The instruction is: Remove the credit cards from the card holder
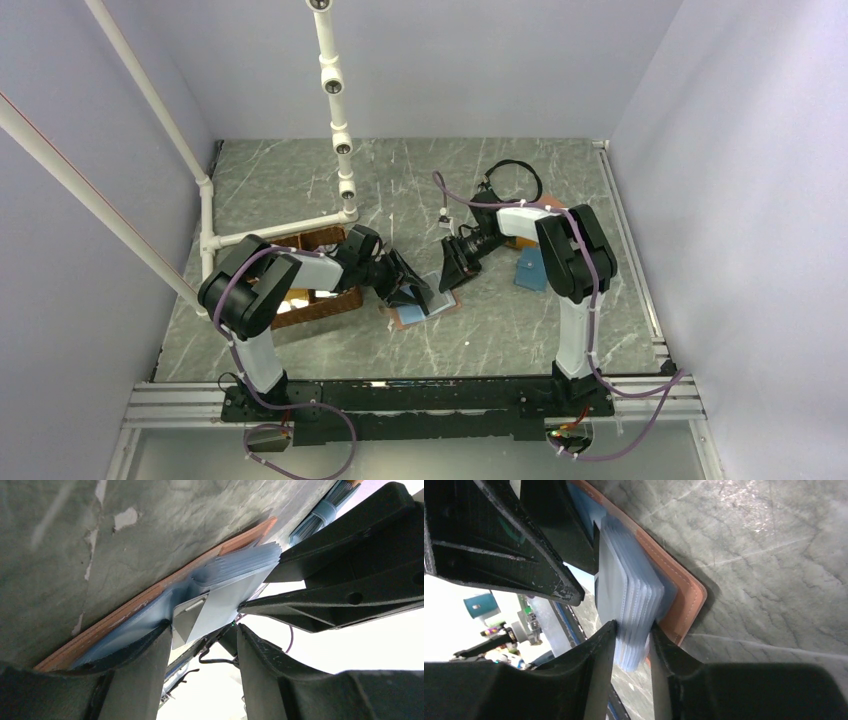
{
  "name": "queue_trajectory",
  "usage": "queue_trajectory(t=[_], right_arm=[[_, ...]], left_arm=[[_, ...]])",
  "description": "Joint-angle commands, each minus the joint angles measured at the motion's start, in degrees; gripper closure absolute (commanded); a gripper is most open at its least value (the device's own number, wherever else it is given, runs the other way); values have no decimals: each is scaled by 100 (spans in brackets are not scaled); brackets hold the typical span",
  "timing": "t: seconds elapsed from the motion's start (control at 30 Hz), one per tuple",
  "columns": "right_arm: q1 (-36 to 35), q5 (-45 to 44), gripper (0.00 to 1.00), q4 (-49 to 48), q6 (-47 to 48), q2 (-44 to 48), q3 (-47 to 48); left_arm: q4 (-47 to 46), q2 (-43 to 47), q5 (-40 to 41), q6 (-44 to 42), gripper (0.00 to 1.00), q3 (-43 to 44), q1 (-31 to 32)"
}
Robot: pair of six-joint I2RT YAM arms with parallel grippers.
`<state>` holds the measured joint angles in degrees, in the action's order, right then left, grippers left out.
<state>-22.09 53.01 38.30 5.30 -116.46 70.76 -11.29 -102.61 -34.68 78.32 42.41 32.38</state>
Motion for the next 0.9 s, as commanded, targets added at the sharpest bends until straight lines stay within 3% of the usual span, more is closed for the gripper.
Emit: queue_trajectory(t=[0.0, 0.1, 0.2, 0.4, 0.87], right_arm=[[-138, 117, 76, -155, -140, -112, 44], [-106, 24, 93, -174, -152, -97, 13], [-36, -168, 100, -219, -192, -72, -45], [119, -83, 100, -264, -258, -285, -168], [576, 2257, 100, -1380, -1328, -110, -645]], left_arm=[[291, -107, 362, -102, 42, -146, -4], [299, -54, 382, -89, 42, -191, -17], [323, 26, 418, -70, 41, -252, -37], [-55, 87, 398, 115, 40, -508, -87], [-907, 411, 316, 149, 38, -754, -153]])
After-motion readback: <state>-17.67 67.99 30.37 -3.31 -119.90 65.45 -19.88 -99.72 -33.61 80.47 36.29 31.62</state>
